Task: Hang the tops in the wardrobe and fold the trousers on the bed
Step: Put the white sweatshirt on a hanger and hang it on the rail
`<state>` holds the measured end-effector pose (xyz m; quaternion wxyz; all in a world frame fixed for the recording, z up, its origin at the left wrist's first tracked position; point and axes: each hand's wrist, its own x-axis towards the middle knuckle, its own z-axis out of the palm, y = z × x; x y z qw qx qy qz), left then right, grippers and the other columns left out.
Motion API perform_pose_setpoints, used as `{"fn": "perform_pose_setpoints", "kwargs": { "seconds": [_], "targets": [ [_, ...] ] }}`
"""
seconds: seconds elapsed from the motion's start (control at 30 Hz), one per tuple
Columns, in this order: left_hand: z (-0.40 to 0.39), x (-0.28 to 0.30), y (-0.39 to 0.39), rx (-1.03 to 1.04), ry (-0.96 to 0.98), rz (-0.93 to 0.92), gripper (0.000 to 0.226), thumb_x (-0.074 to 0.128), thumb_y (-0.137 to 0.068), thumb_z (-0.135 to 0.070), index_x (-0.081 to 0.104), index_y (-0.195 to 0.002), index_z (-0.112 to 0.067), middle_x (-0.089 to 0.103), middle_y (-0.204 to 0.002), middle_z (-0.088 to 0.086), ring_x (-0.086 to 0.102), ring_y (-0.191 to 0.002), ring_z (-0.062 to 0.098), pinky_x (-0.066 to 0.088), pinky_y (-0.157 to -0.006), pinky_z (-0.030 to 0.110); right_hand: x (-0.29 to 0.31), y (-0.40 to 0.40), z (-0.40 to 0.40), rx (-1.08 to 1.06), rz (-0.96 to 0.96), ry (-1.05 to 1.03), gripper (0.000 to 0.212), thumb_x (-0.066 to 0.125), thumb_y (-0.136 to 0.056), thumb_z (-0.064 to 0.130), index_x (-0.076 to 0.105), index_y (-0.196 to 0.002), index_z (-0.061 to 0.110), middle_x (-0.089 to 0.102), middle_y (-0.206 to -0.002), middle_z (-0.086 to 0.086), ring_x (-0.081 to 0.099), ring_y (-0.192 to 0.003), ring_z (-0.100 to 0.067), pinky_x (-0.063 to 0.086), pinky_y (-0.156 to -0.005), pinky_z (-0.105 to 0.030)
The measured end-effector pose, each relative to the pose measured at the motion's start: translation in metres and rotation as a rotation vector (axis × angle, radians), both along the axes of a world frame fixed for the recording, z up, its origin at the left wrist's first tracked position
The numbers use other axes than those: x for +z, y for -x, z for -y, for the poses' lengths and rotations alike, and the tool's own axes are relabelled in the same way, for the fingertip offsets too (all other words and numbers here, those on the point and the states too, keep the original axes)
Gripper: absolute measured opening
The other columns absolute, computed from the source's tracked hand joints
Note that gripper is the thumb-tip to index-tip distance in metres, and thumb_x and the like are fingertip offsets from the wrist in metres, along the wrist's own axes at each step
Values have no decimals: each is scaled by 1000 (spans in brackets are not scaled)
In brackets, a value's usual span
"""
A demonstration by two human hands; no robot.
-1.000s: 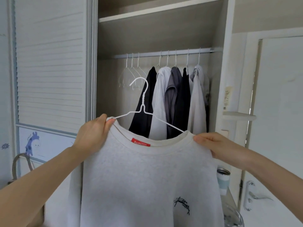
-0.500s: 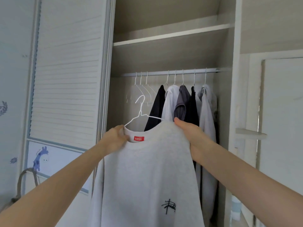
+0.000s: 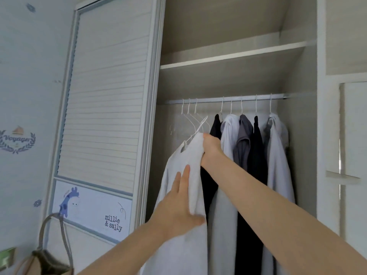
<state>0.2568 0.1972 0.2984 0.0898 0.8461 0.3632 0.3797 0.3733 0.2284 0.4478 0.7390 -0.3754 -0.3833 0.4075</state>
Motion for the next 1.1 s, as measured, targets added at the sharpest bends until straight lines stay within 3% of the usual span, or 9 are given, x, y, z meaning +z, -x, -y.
{"fn": "perform_pose_setpoints", "kwargs": {
  "seconds": [0.07, 0.17, 0.3, 0.5, 0.53, 0.63, 0.77, 0.9, 1.1],
  "targets": [
    [-17, -19, 6, 187, -124, -106, 110, 62, -86, -23, -29, -145, -42, 2, -163, -11, 56, -119, 25, 51, -89, 35, -4, -3, -15, -44, 39, -1, 24, 39, -98, 4, 48, -77, 8, 41, -70, -4, 41, -60, -17, 35, -61, -26],
    [-50, -32, 14, 288, -51, -70, 74, 47, -91, -7, 11, -153, -28, 53, -129, 6, 62, -91, 25, 53, -77, 35, -7, -18, -33, -165, 187, 3, 19, 40, -98, 16, 55, -94, 5, 48, -81, -9, 51, -77, -24, 40, -73, -33],
    [-90, -31, 13, 280, 29, -52, 15, 41, -98, -9, 55, -104, -10, 64, -101, 7, 61, -86, 25, 53, -79, 34, 2, -35, -48, -338, 411, -14, 35, 34, -99, 21, 52, -120, 0, 54, -93, -15, 55, -90, -27, 42, -77, -35],
    [-128, -17, -5, 104, 0, 32, 20, 46, -100, -17, 62, -110, -10, 66, -105, 6, 61, -90, 21, 49, -78, 28, 25, -62, -66, -383, 469, -13, 25, 32, -100, 16, 51, -114, 9, 40, -138, -24, 52, -88, -28, 38, -76, -30],
    [-135, -12, -9, 80, 6, 37, 20, 47, -100, -17, 62, -109, -10, 66, -104, 5, 62, -90, 21, 48, -77, 27, 29, -67, -71, -383, 477, -13, 23, 32, -99, 15, 50, -113, 11, 36, -96, 2, 46, -85, -23, 36, -74, -29],
    [-151, 4, -18, 31, 12, 20, 23, 48, -100, -18, 64, -113, -8, 67, -108, 7, 63, -99, 25, 52, -87, 34, 41, -79, -81, -461, 495, -21, 34, 34, -97, 9, 51, -125, 2, 51, -91, -6, 49, -94, -21, 34, -73, -26],
    [-169, 17, -34, -11, 21, -10, 27, 47, -101, -21, 62, -121, -9, 66, -115, 7, 62, -105, 26, 51, -94, 38, 53, -96, -93, -461, 481, 15, 27, 33, -95, 5, 40, -71, 15, 30, -69, -1, 32, -61, -15, 24, -55, -25],
    [-180, 18, -51, -70, 22, -28, 28, 47, -102, -21, 61, -121, -8, 66, -117, 8, 62, -107, 27, 51, -93, 36, 51, -117, -104, -580, 591, -33, 31, 35, -96, 10, 50, -122, 9, 40, -75, 0, 44, -77, -21, 33, -64, -26],
    [-193, 17, -67, -92, -39, -77, 30, 46, -102, -20, 59, -124, -5, 64, -124, 12, 59, -114, 30, 48, -93, 37, 49, -132, -117, -494, 655, -25, 35, 37, -99, 23, 49, -126, 5, 52, -91, -9, 52, -93, -25, 40, -78, -33]
  ]
}}
